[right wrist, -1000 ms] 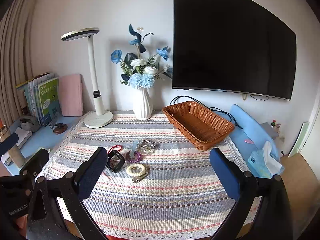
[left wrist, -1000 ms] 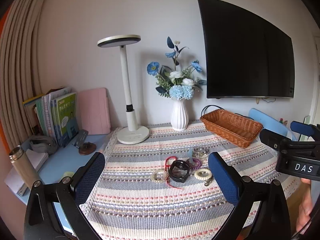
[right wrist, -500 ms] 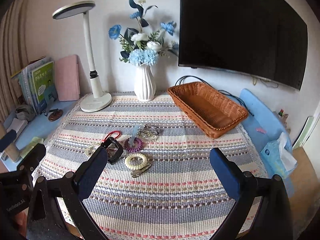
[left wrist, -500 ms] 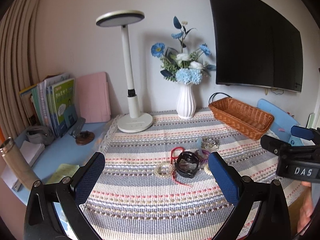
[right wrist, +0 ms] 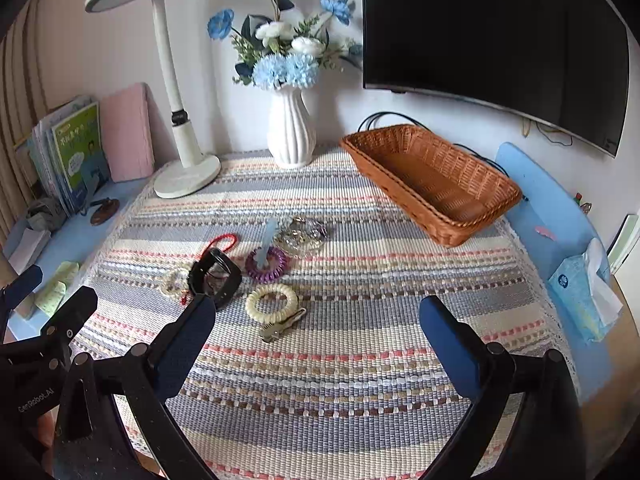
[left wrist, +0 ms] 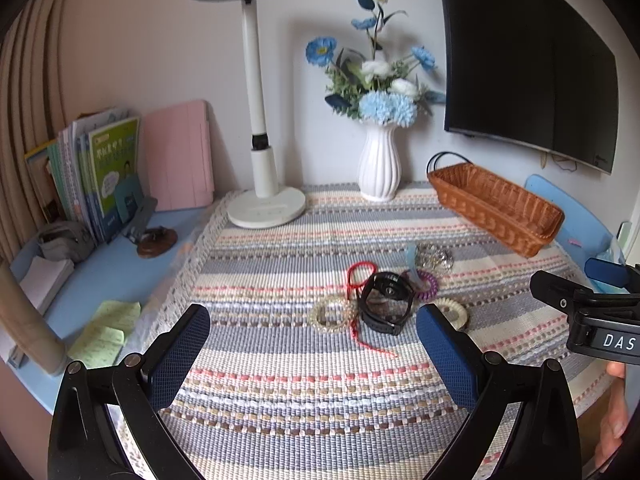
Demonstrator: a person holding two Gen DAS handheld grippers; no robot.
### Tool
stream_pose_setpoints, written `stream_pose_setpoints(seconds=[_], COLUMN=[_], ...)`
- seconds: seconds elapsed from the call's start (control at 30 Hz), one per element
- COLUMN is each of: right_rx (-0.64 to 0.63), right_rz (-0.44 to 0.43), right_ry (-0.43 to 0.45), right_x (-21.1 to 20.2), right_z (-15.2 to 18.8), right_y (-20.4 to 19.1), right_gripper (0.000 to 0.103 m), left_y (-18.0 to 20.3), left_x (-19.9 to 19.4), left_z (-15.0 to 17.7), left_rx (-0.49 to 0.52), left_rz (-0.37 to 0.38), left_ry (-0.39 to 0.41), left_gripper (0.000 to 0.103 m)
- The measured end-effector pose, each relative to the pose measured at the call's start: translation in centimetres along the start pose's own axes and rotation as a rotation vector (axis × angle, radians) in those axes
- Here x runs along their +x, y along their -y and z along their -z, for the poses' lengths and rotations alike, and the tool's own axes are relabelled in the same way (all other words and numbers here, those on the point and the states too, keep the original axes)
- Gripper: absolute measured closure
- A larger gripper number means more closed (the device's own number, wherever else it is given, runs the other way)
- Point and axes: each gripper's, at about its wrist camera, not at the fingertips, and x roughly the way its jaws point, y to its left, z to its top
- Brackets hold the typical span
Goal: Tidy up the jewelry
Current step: 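Grasp the black watch with the left gripper while the right gripper grasps the cream spiral hair tie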
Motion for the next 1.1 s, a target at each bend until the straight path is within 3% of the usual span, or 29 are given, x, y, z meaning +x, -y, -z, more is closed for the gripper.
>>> stream_pose_setpoints(seconds=[0.1, 0.23, 0.3, 0.33, 0.37, 0.47, 0.53, 0.6, 0.67, 0.8, 1.1], right_rx=[-0.009, -0.020, -0.012, -0.005, 0.004, 0.030, 0.045, 0.034, -0.006, -0.075, -0.194], right_rz=[0.017, 0.107, 0.126, 0.115, 0.088, -0.027, -0.108, -0.166, -0.187, -0.218, -0.247], right_ry=[-0.012, -0.024, -0.044, -0.074, -0.102, -0.169, -0.211, -0.234, -0.252, -0.281, -0.288], right_x=[0.8, 2.2, 3.1, 3.9, 4.7, 6.7, 8.1, 9.0, 9.9, 11.3, 13.5], right_z=[0.1, -0.1, -0.2, -0.2, -0.2, 0.1, 0.2, 0.1, 0.1, 0.3, -0.9], right_y=[0.7, 2.6, 3.5, 3.9, 4.2, 4.5, 4.3, 3.8, 3.0, 1.5, -1.4], right_gripper=[0.002, 0.015, 0.035, 0.050, 0.052, 0.057, 0.058, 0.058, 0.058, 0.063, 0.064], left_y=[-0.3, -2.6, -4.0, -4.6, -5.0, -5.4, -4.8, -3.6, -2.7, -0.8, 1.1], left_x=[1.0, 2.7, 3.9, 4.5, 5.1, 7.2, 8.6, 10.4, 11.8, 13.4, 15.7], left_z=[0.2, 0.4, 0.3, 0.4, 0.4, 0.5, 0.4, 0.0, -0.2, -0.3, -0.7], left_rx=[0.000, -0.034, -0.079, -0.099, -0.118, -0.163, -0.156, -0.137, -0.126, -0.087, -0.048], left_rz=[-0.021, -0.014, 0.011, 0.036, 0.066, 0.153, 0.204, 0.274, 0.320, 0.321, 0.295], left_ry=[-0.018, -0.054, -0.096, -0.116, -0.134, -0.186, -0.222, -0.281, -0.318, -0.354, -0.382], left_gripper=[0.000, 0.000, 0.000, 0.000, 0.000, 0.001, 0.010, 0.026, 0.029, 0.045, 0.049])
